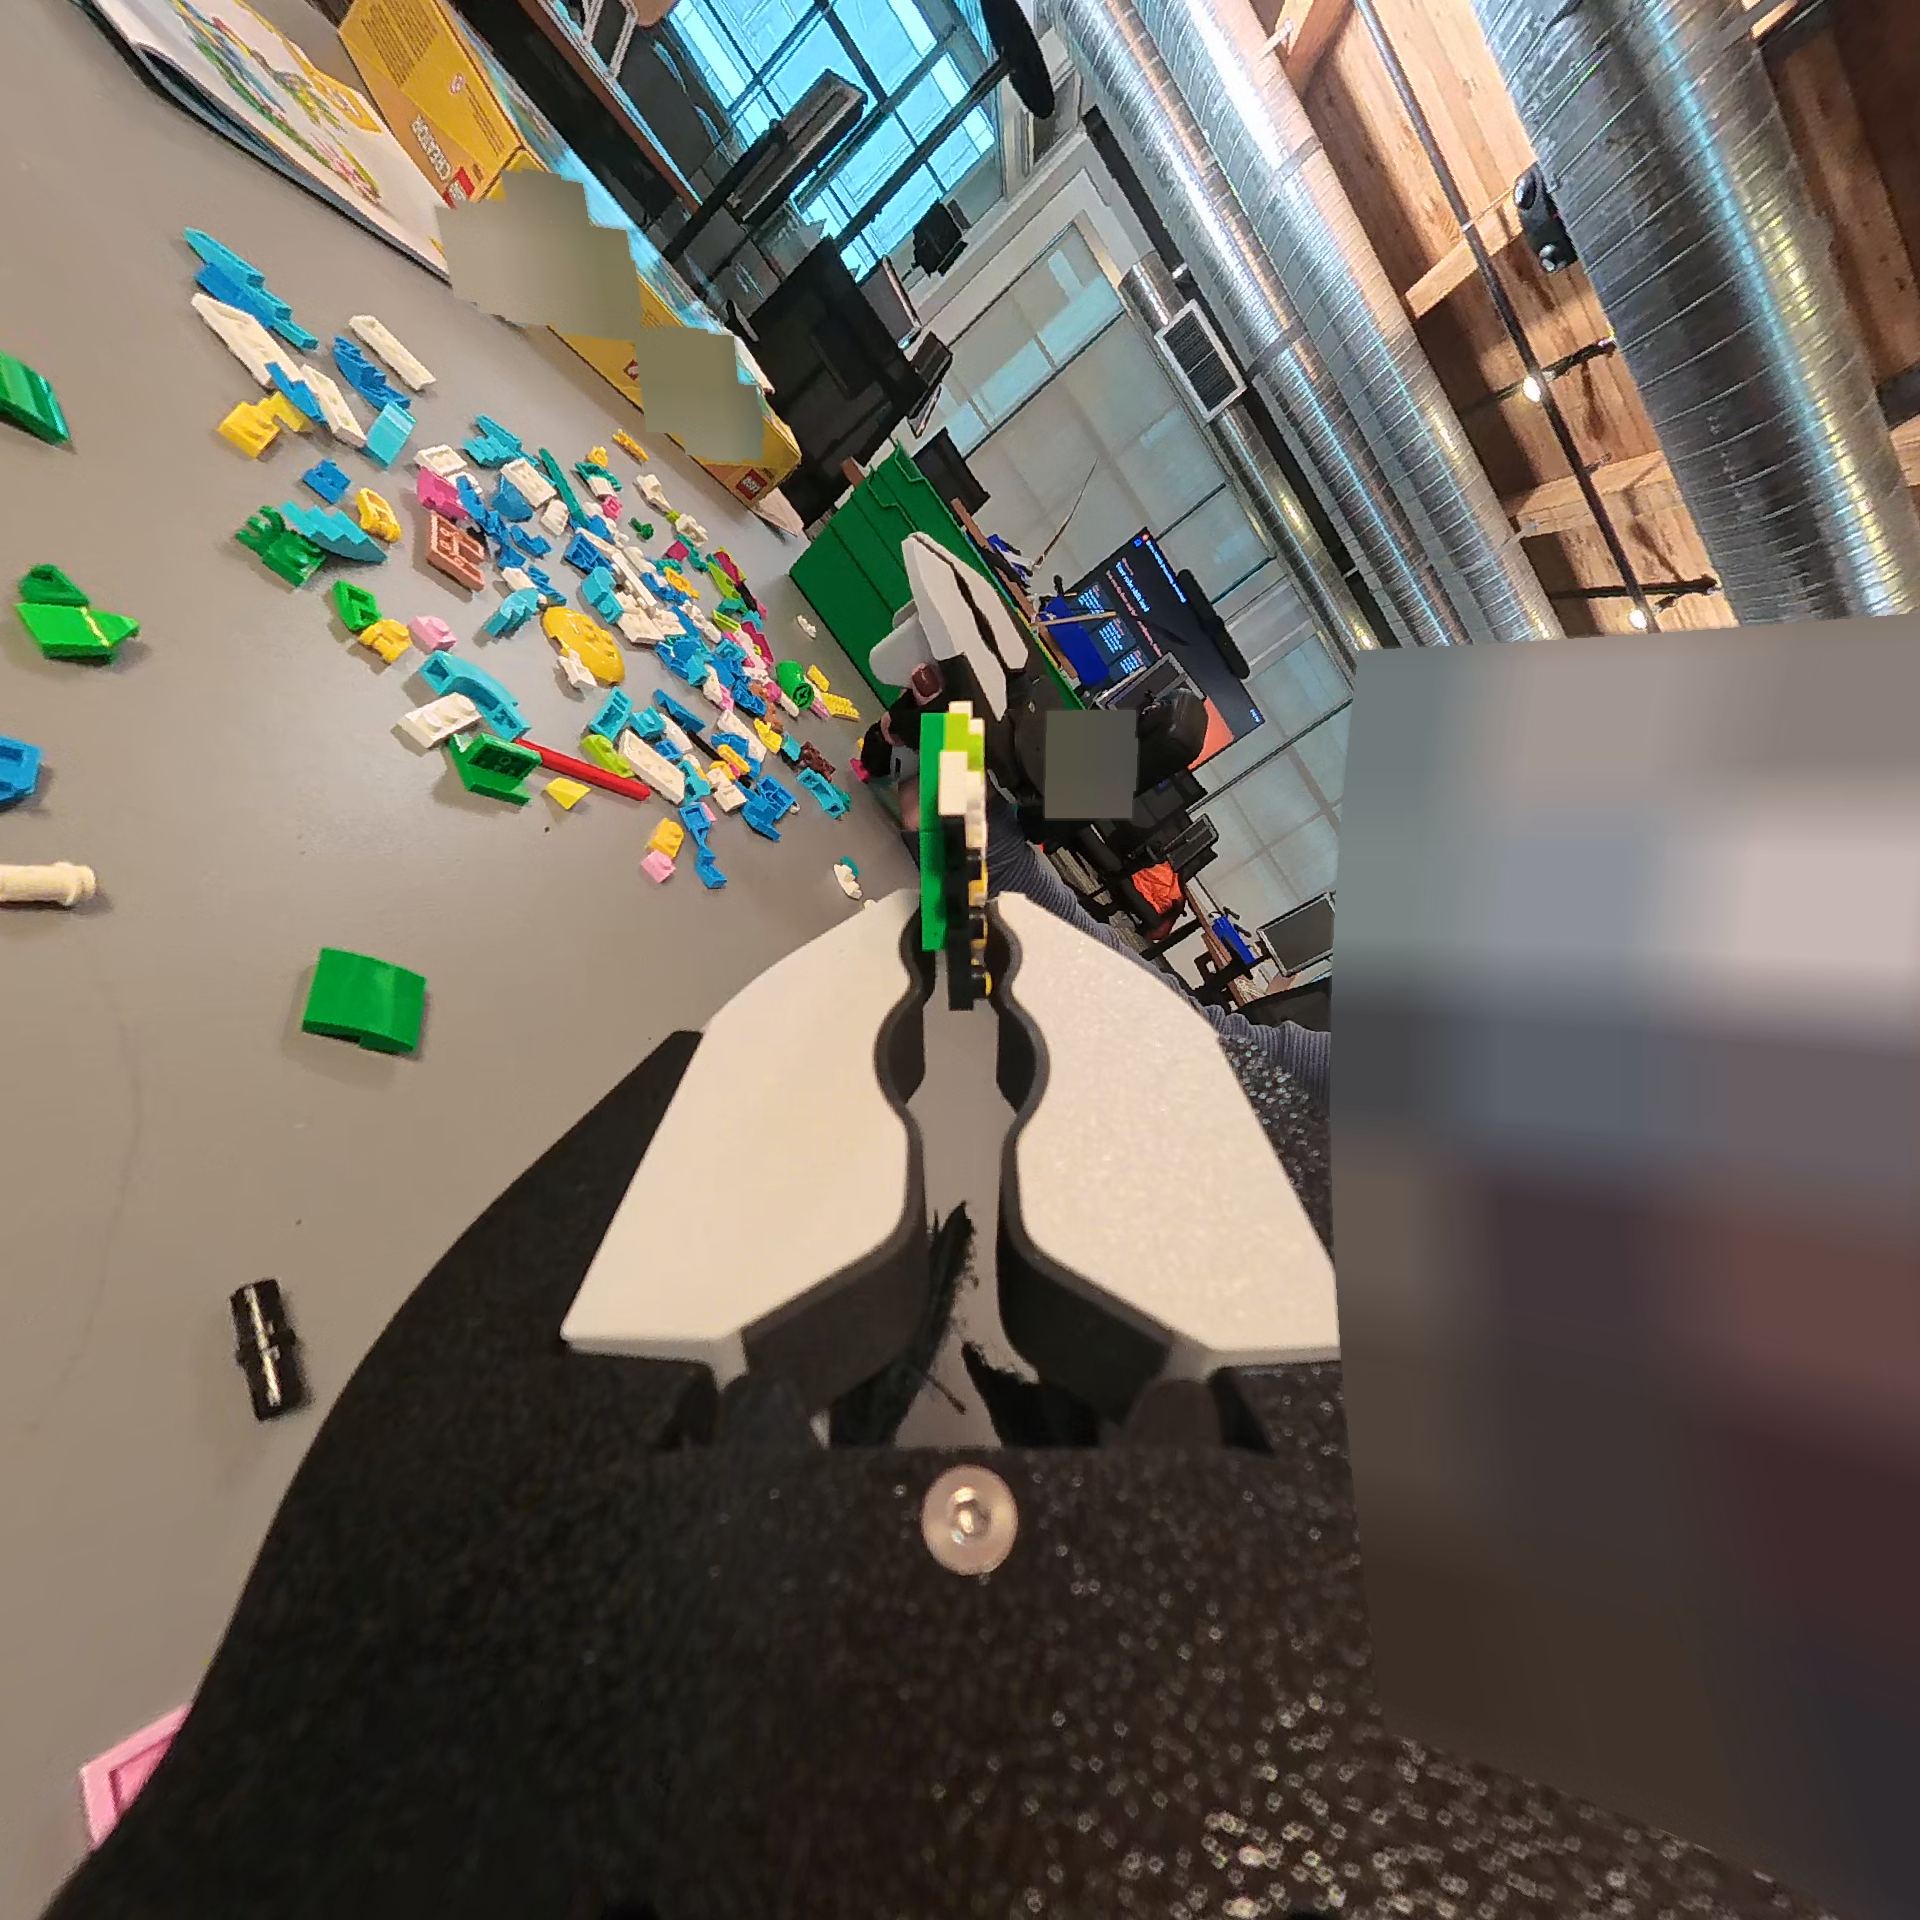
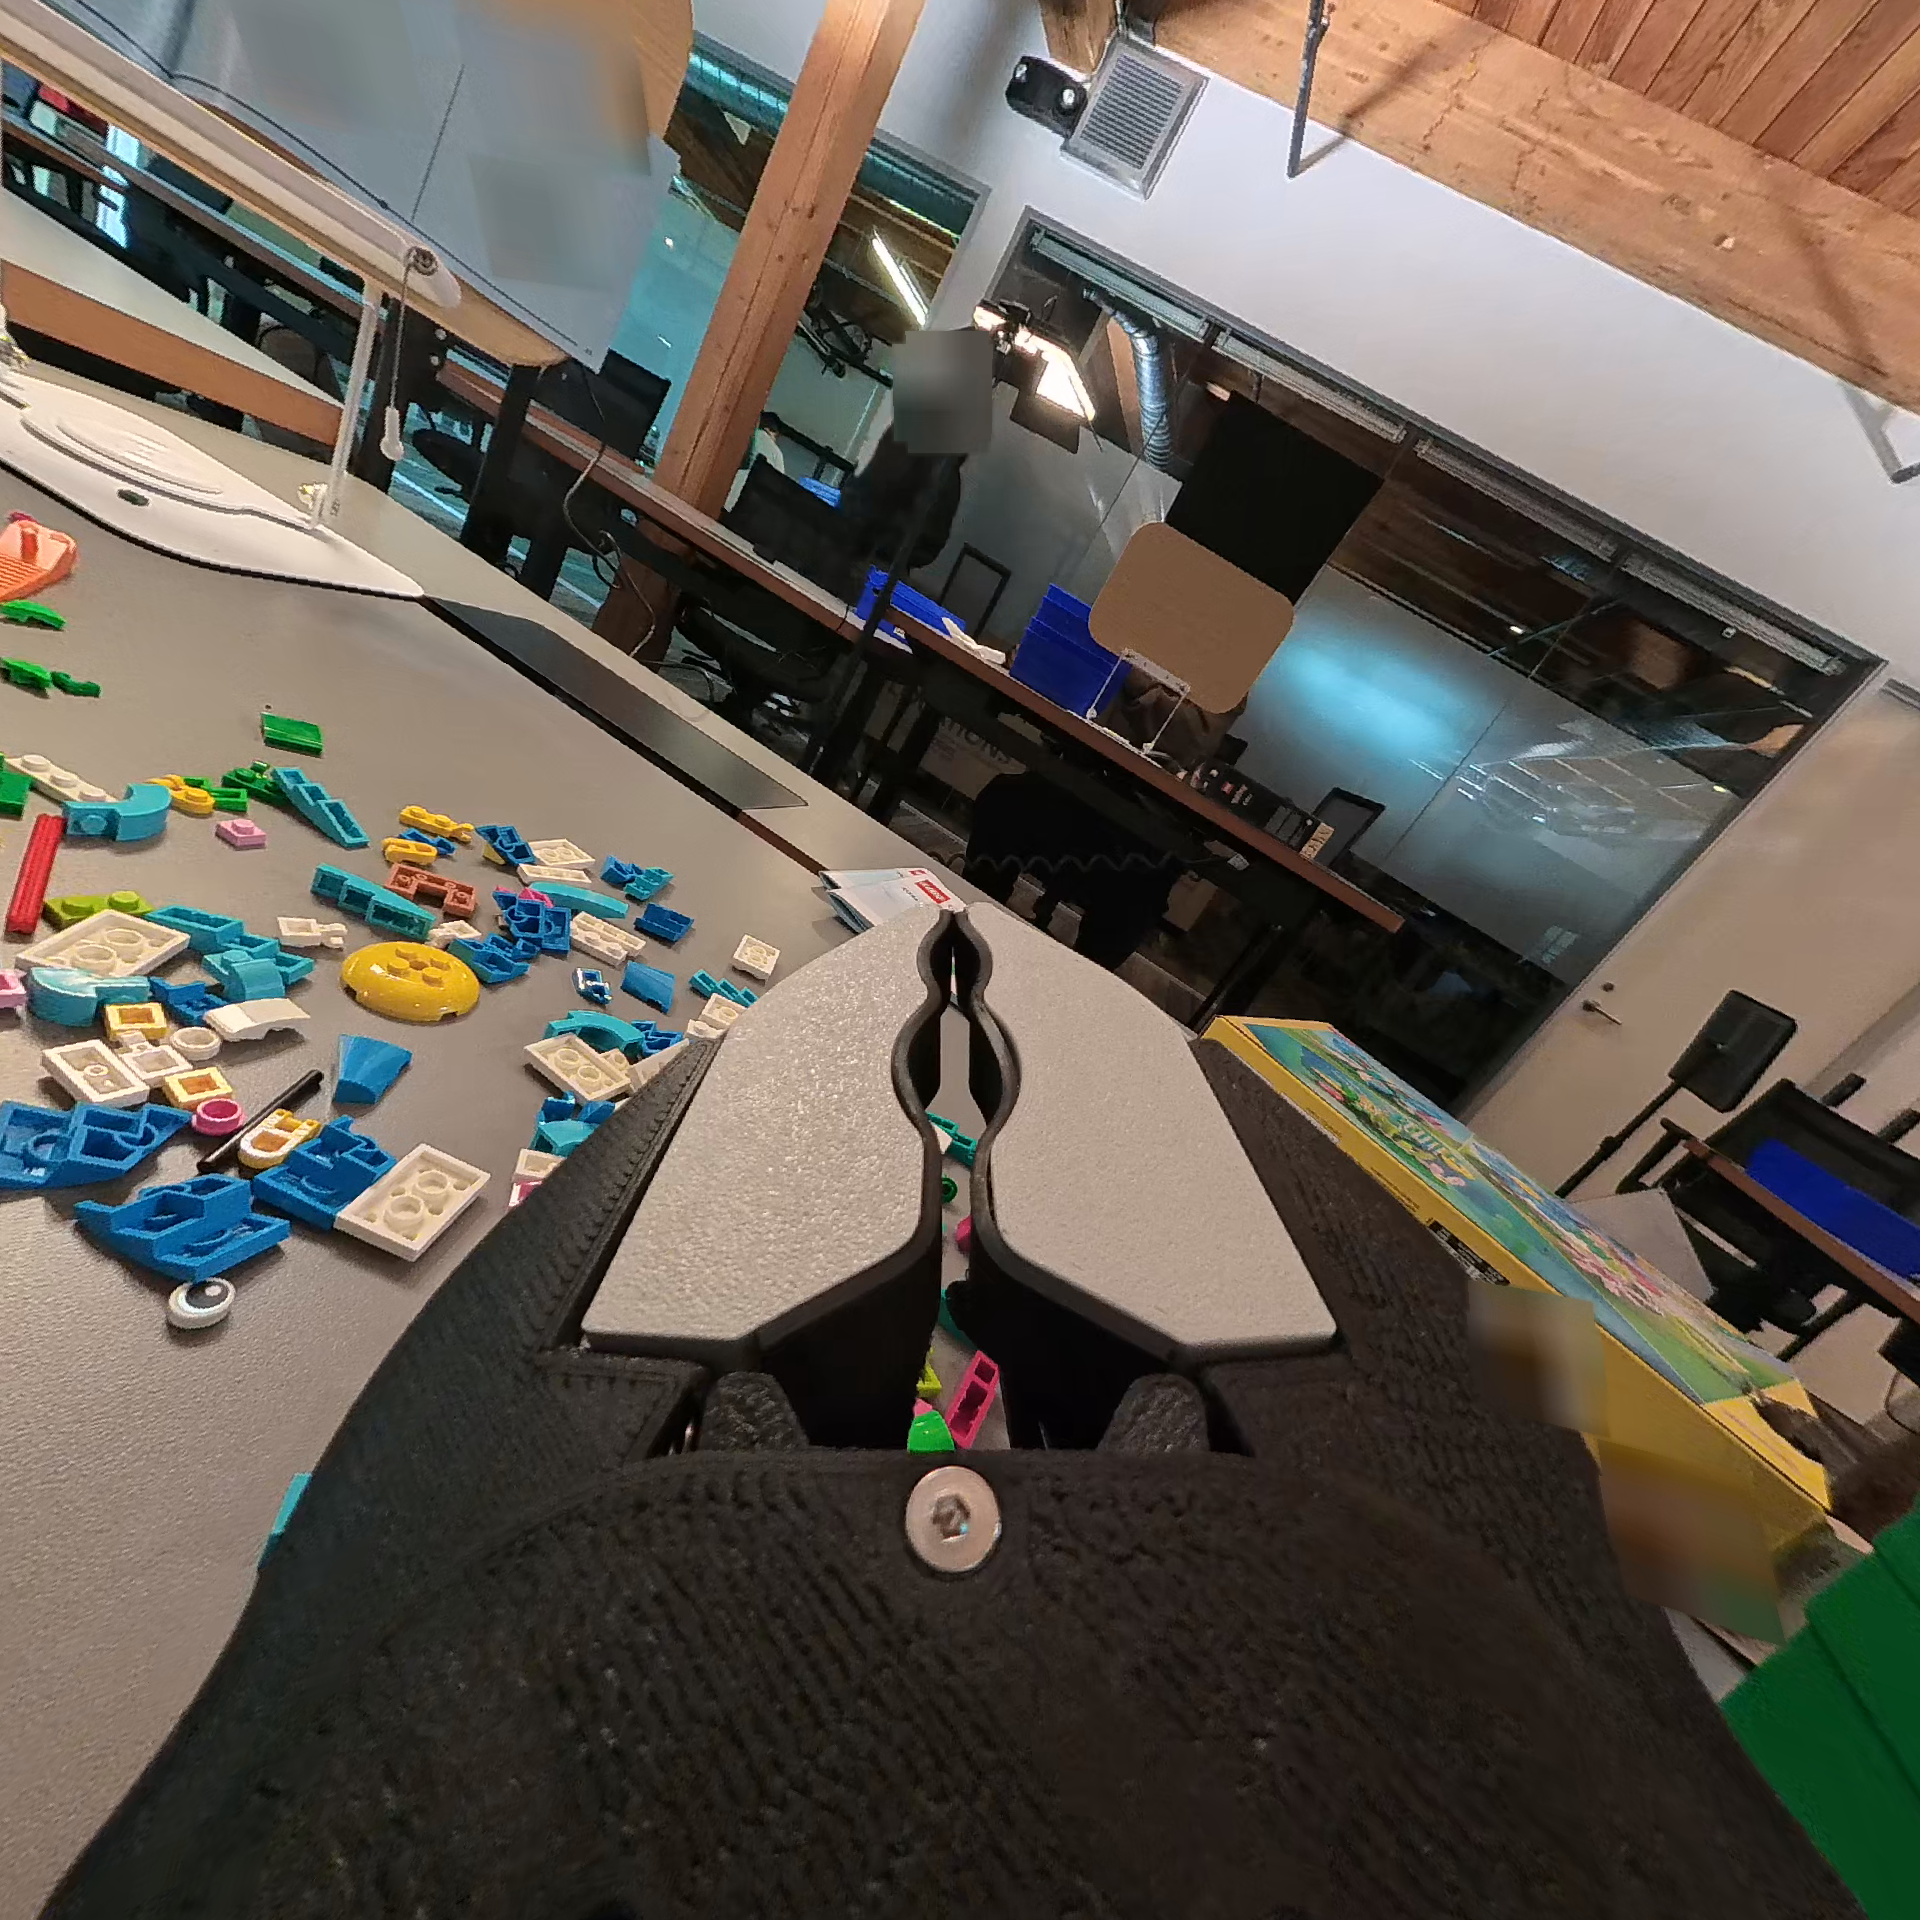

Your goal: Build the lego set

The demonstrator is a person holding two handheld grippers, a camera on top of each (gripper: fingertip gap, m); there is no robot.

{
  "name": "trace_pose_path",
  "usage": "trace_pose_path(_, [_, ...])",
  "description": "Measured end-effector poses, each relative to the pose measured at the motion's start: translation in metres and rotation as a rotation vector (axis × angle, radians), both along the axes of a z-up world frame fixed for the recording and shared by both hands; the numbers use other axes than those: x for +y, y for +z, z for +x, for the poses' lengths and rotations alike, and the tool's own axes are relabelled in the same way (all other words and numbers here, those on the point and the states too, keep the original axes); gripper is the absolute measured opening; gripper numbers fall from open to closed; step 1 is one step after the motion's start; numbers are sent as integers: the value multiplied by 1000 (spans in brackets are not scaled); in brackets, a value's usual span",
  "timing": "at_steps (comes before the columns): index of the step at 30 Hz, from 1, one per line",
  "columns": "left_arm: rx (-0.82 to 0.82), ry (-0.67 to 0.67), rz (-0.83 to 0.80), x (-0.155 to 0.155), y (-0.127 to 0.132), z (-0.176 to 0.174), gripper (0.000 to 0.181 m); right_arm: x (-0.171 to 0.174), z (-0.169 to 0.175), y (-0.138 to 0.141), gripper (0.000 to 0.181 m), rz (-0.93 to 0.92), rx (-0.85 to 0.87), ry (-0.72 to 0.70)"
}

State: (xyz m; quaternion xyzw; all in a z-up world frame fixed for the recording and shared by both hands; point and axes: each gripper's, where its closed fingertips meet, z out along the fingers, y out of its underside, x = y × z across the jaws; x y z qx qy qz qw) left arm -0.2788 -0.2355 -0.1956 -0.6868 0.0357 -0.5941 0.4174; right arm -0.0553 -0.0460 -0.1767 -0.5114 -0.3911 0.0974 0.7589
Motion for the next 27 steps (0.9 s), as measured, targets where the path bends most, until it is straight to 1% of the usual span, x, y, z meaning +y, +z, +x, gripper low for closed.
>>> trace_pose_path(14, [11, 0, -11, 1, -3, 1, 8, -1, -2, -1, 0, 2, -8, 10])
trace_pose_path(16, [46, 0, -24, 1, -8, 4, 8, -3, -4, 0, 0, 2, -7, 31])
trace_pose_path(18, [98, -21, -48, 0, -14, 10, 8, -11, -10, 0, 0, 1, 2, 103])
trace_pose_path(19, [126, -52, -62, -3, -17, 15, 8, -17, -15, 0, 0, -6, -1, 163])
trace_pose_path(21, [188, -158, -96, -15, -24, 31, 8, -29, -25, -4, 6, -18, -39, 264])
trace_pose_path(23, [278, -279, -135, -32, -34, 47, 8, -37, -30, -5, 8, 5, -78, 293])
trace_pose_path(25, [365, -378, -184, -46, -47, 59, 8, -43, -34, -6, 8, 47, -118, 294])
trace_pose_path(27, [412, -463, -238, -60, -56, 68, 8, -47, -37, -7, 7, 76, -145, 289])
